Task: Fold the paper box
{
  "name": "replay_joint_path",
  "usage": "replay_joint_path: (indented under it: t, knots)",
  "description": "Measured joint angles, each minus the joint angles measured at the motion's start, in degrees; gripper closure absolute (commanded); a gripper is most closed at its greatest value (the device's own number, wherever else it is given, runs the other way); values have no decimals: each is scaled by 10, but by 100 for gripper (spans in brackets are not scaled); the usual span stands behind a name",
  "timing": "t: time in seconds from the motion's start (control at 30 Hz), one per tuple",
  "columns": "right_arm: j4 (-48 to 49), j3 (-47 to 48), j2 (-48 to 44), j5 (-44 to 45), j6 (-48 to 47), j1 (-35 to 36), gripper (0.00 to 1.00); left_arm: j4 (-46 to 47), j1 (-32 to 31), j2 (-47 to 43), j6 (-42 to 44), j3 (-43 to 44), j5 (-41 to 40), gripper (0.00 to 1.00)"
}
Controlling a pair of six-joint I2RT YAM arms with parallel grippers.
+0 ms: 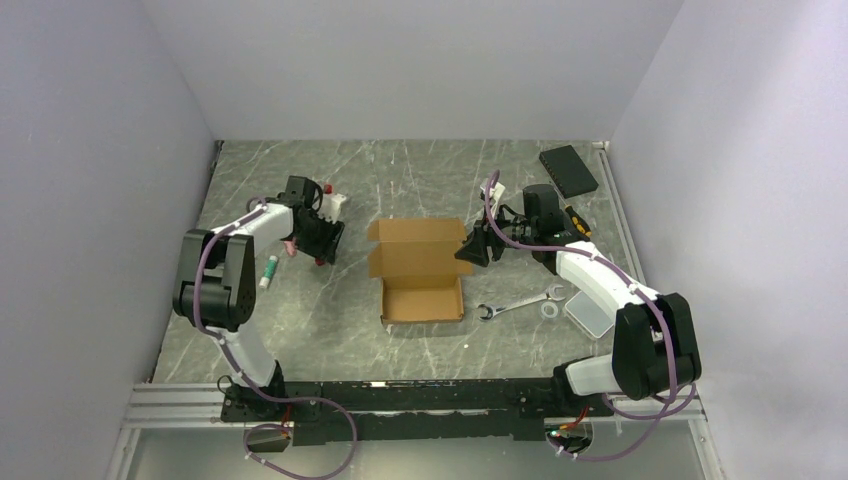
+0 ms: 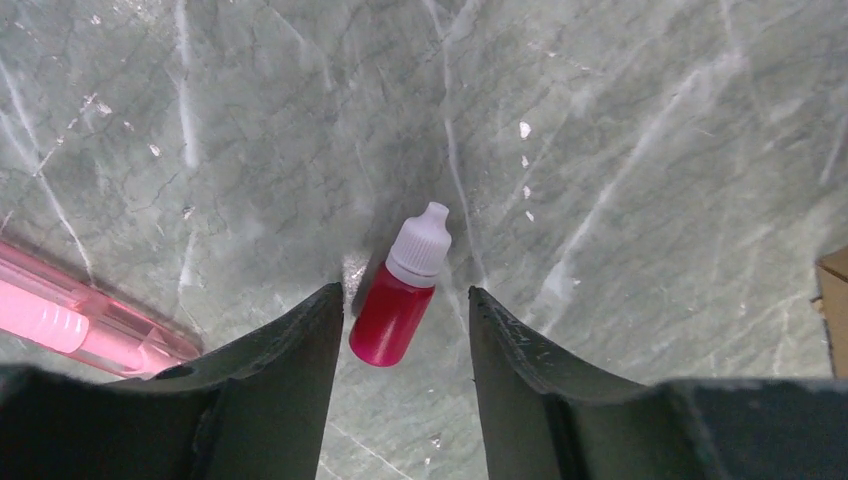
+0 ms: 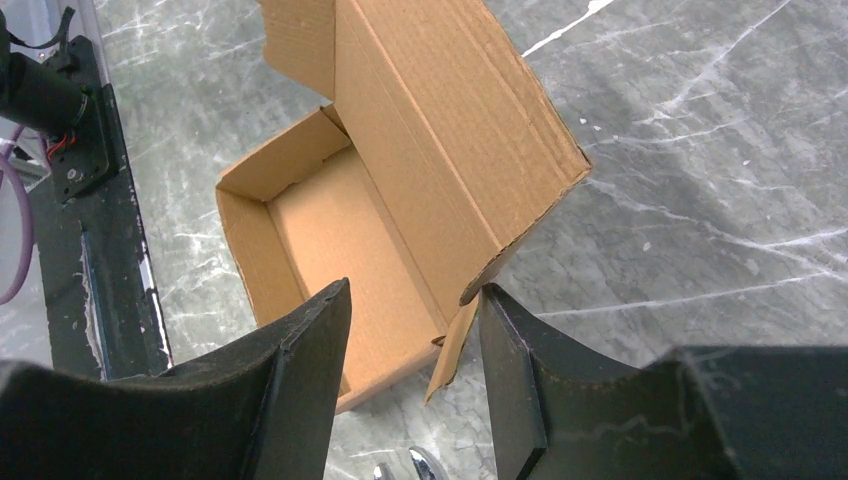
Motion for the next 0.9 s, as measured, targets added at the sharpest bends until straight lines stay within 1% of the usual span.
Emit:
replay_joint_path:
  t: [0.03, 0.1, 0.27, 0.33, 0.4, 0.53, 0.63, 0.7, 0.8, 0.9]
  knots:
    - [0, 0, 0, 0, 0, 0, 47, 0, -2, 3, 0, 0, -7, 51]
    - [0, 0, 1, 0, 0, 0, 47, 0, -5, 8, 1, 0, -18, 56]
    - [0, 0, 2, 0, 0, 0, 47, -1, -16, 15, 2, 6, -49, 85]
    - [0, 0, 2, -2, 0, 0, 47, -3, -24, 15, 0, 7, -62, 94]
    - [0, 0, 2, -2, 0, 0, 47, -8, -32, 15, -3, 11, -76, 99]
    - [0, 0, 2, -3, 0, 0, 47, -23, -43, 11, -26, 13, -97, 100]
    - [-1, 0, 2, -3, 0, 0, 47, -33, -47, -27, -75, 5, -101, 100]
    - [-2, 0, 2, -4, -2, 0, 47, -32, -48, -81, -120, -10, -97, 100]
    - [-2, 0, 2, -4, -2, 0, 47, -14, -48, -205, -217, -60, -83, 100]
    - [-2, 0, 2, -4, -3, 0, 47, 14, -48, -338, -307, -133, -50, 100]
